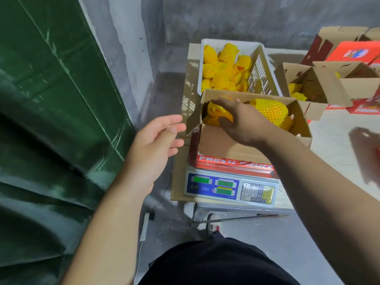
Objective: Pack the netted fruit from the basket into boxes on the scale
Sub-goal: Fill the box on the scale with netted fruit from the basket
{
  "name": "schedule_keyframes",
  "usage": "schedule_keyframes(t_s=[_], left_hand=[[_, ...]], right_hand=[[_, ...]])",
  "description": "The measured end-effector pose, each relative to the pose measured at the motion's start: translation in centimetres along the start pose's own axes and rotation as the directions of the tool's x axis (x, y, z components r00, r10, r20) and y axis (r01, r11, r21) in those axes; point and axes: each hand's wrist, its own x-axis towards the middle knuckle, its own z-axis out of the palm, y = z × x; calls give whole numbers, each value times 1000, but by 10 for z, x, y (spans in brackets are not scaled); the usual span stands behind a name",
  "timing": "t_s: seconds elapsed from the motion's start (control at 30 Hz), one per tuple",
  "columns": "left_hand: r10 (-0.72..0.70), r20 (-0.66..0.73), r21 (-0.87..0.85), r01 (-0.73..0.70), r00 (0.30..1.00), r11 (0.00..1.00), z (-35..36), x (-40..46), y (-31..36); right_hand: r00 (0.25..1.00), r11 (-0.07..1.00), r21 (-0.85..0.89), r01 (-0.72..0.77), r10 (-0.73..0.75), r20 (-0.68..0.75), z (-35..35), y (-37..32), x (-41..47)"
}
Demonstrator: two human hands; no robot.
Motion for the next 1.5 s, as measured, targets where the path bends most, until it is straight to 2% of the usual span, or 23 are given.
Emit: schedule_keyframes(t_s=[0.17, 0.5, 0.8, 0.93, 1.1, 1.17, 1.23, 1.27, 1.3, 1.4, 1.43, 1.5], left_hand=[[-50, 23, 47, 49, 998, 998, 3, 4, -7], [-64, 65, 84, 58, 996, 995, 9, 17, -12], [-74, 59, 73, 69, 996, 995, 20, 31, -13], [-90, 30, 78, 88, 995, 993, 33, 45, -14], [-176, 13, 73, 175, 984, 982, 59, 71, -15], [-234, 46, 34, 233, 971, 972, 70, 84, -17], [-276, 104, 83, 269, 955, 960, 81, 95, -19], [-279, 125, 150, 260, 952, 954, 86, 100, -20], [-275, 131, 218, 243, 953, 945, 90, 106, -21], [-328, 67, 342, 287, 942, 895, 89, 122, -19], [-387, 37, 366, 347, 921, 863, 86, 128, -17], [-547, 11, 427, 490, 837, 760, 83, 138, -11]], right_hand=[[993, 997, 76, -21, 29, -112, 1, -10, -21], [978, 967, 252, -34, 84, -189, 19, 3, -48], [950, 981, 188, -55, 109, -293, 20, 17, -50], [903, 976, 204, -79, 157, -401, 11, 36, -50], [784, 933, 193, -304, 360, -505, -12, 88, -49], [745, 861, 220, -459, 508, -433, -23, 115, -49], [735, 751, 320, -577, 648, -197, -29, 134, -49], [739, 707, 359, -610, 670, -64, -31, 139, -49], [743, 676, 391, -625, 668, 32, -32, 144, -48], [746, 647, 405, -646, 648, 154, -33, 163, -42], [749, 649, 388, -654, 629, 209, -35, 168, -38], [729, 625, 377, -683, 610, 310, -39, 177, -30]])
